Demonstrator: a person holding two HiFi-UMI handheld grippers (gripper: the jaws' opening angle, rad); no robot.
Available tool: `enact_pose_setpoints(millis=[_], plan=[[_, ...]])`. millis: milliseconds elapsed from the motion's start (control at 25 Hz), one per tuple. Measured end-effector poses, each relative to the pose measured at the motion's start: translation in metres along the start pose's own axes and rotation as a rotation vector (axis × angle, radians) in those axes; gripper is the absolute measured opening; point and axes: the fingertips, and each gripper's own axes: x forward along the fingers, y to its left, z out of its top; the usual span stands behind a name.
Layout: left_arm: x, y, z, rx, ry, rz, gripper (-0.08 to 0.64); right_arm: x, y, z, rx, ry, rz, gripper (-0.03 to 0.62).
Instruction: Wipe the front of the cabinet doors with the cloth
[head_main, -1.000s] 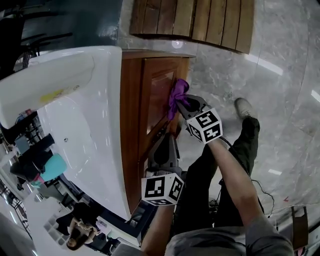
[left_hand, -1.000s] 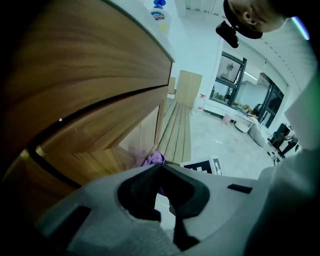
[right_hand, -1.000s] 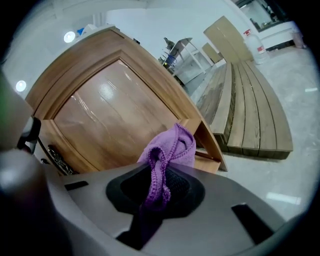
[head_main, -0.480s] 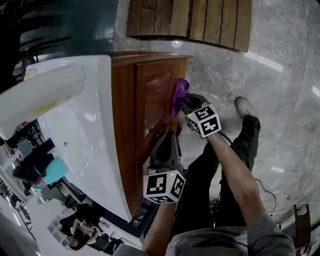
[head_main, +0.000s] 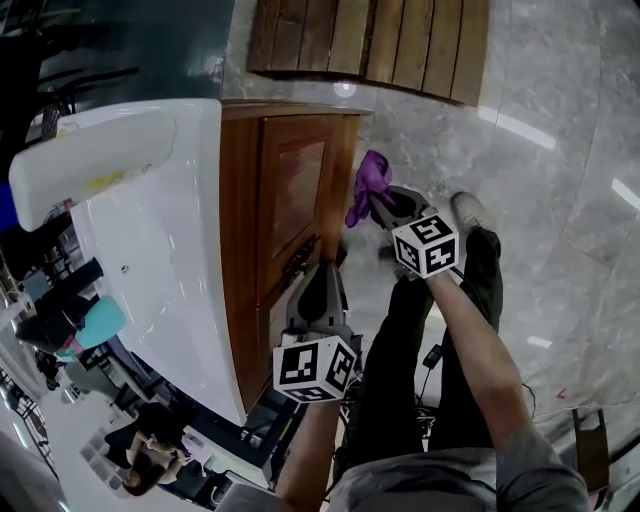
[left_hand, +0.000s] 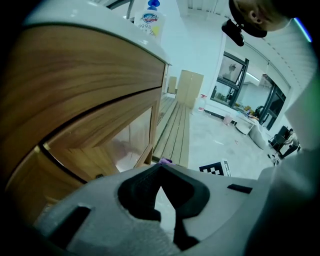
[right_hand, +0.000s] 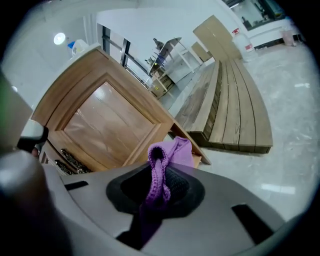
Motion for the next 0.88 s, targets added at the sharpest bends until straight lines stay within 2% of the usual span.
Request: enact_pose_setpoints(millis=[320, 680, 880], plan=[[-0.023, -0.021, 0.015, -0.023, -0.038, 0.015, 0.008, -0.042, 0.024, 0.036, -0.023, -0.066, 0.053, 0.051], [-0.042, -0.030, 0.053, -0.024, -0.113, 0.039, 0.008, -0.082, 0.081, 0.110, -0.092, -0.214, 0.177, 0.051], [-0.048, -0.033, 0.065, -0.030, -0.130, 0.046, 0.008, -0.091, 0.109, 0.147, -0.148, -0.254, 0.233, 0.052]])
